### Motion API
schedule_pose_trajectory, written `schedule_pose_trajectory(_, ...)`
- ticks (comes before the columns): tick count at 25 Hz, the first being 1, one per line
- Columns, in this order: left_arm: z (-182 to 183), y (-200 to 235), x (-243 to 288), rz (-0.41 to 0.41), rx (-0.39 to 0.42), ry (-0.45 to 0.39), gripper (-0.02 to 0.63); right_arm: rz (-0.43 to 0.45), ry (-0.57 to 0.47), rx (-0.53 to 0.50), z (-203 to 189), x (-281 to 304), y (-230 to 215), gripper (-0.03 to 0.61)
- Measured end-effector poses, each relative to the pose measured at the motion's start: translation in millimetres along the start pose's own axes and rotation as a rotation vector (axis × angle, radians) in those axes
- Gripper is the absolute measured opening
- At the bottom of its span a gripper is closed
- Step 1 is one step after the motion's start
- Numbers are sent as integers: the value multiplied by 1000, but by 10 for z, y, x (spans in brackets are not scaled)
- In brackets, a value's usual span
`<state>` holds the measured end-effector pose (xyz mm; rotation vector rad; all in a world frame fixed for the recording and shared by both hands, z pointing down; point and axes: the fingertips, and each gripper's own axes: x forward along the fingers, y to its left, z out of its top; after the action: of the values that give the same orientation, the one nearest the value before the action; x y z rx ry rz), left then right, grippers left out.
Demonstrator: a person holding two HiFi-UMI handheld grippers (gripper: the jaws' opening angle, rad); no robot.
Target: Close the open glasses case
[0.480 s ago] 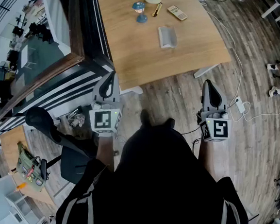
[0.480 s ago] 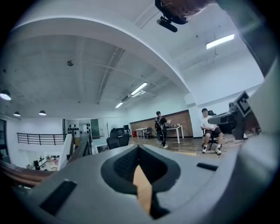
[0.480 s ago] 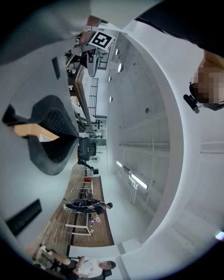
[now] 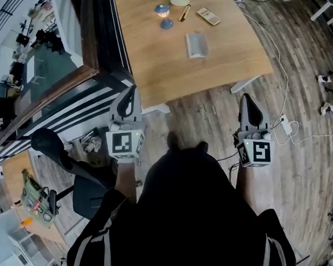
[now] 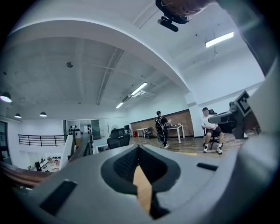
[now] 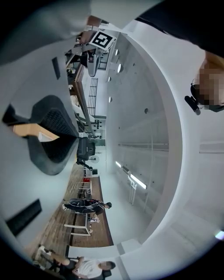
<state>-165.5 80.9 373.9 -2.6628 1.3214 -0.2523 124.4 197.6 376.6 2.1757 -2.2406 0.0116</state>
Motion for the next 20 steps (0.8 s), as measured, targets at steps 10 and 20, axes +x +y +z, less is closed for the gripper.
schedule_pose_trajectory(10, 19, -188, -21, -24, -4, -1, -2, -40, 14, 28, -67, -115, -62, 14)
schedule_pose_trajectory(20, 50, -367, -145, -29, 8, 20, -2, -37, 2, 61, -138, -234, -112, 127)
